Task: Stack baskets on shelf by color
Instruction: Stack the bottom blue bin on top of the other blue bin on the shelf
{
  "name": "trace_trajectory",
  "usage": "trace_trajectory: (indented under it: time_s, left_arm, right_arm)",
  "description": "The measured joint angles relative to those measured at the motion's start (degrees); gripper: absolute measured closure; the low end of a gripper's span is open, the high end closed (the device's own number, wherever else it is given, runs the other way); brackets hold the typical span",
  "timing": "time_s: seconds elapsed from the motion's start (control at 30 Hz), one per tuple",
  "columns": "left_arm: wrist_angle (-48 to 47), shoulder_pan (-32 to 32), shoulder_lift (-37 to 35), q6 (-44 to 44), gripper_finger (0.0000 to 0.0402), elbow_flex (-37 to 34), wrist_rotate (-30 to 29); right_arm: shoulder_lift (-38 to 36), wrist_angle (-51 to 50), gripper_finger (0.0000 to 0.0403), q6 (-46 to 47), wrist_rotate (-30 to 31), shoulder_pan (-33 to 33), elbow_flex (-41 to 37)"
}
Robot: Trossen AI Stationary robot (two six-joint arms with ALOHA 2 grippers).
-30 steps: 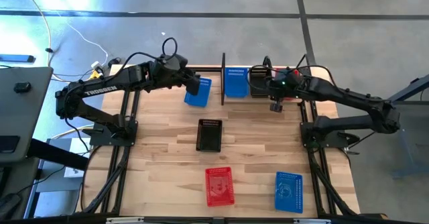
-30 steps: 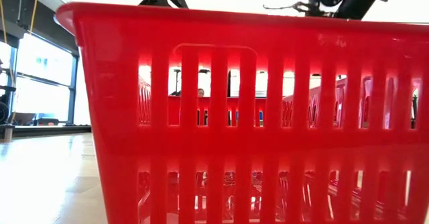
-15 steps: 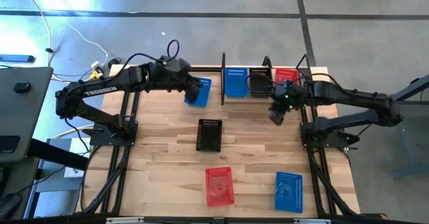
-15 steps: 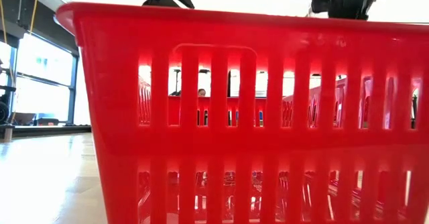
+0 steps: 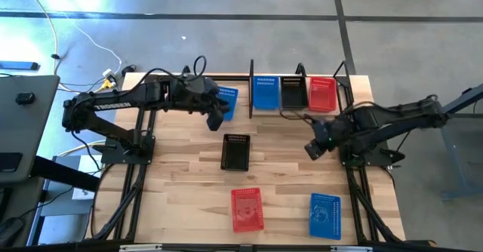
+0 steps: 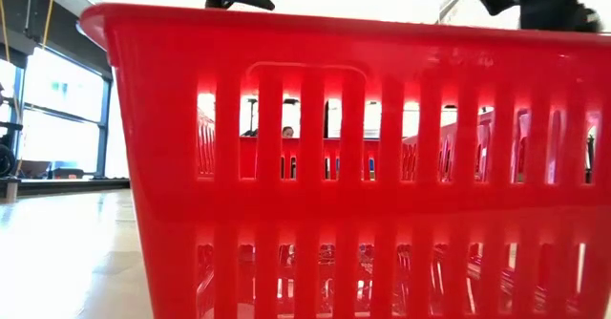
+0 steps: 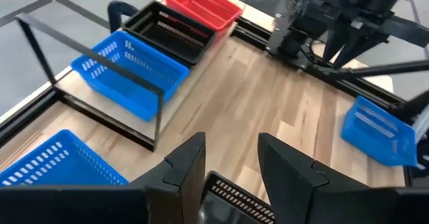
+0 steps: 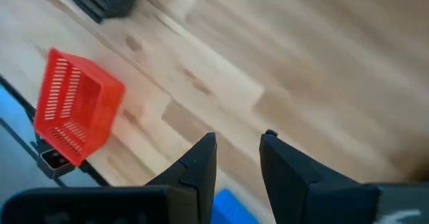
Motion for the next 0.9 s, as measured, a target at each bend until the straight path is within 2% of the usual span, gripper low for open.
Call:
trace_trajectory:
  time_s: [0.13, 0.27, 0.53, 0.9]
  left_arm:
    - [0.0, -1.8, 0.0, 0.1, 0.0273, 0.0, 0.0]
    - [0.0, -3.5, 0.0, 0.2, 0.0273, 0.0, -0.2]
    - [0.0, -6.2, 0.0, 0.1, 0.0273, 0.0, -0.2]
    - [0.0, -8.3, 0.0, 0.0, 0.0273, 0.0, -0.2]
  right_arm:
    - [0.0, -2.0, 0.0302, 12.7, 0.0, 6.1, 0.0]
    - [0.1, -2.1, 0.0302, 21.4, 0.0, 11.4, 0.0]
    - [2.7, -4.8, 0.0302, 35.0, -0.4, 21.4, -1.5]
    - [11.2, -2.4, 0.0302, 51.8, -2.6, 35.1, -1.5]
